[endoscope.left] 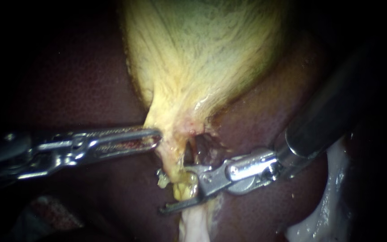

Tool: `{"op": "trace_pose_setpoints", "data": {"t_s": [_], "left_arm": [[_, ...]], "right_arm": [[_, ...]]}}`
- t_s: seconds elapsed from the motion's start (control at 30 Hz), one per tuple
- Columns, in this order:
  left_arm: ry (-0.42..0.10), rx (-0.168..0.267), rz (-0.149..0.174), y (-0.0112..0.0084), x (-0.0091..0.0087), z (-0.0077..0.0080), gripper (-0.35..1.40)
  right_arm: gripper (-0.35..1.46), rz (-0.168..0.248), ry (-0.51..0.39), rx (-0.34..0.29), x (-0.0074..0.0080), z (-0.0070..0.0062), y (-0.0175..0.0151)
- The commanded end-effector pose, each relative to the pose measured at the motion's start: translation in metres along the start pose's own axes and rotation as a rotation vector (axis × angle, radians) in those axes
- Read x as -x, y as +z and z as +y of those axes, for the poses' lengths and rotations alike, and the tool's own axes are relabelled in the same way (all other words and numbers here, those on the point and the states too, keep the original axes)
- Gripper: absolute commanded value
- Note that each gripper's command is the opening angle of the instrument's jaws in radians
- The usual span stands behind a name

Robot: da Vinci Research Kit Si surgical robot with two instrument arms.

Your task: Going back first clip left tube

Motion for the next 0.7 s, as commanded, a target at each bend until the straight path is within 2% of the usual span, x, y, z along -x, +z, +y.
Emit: {"op": "trace_pose_setpoints", "data": {"t_s": [0.03, 0.2, 0.7], "left_arm": [[0.002, 0.0, -0.001, 0.0003, -0.0003, 0.0001, -0.05], [0.004, 0.001, -0.002, 0.0011, -0.0006, 0.0007, -0.05], [-0.002, 0.01, -0.004, 0.0016, 0.0003, 0.0025, -0.05]], "right_arm": [[0.6, -0.001, 0.015, -0.001, 0.0002, -0.0002, 0.0001], [0.59, -0.002, 0.029, -0.002, 0.0003, -0.0009, 0.0004], [0.59, -0.001, 0.084, -0.002, 0.0004, -0.0019, 0.0003]]}}
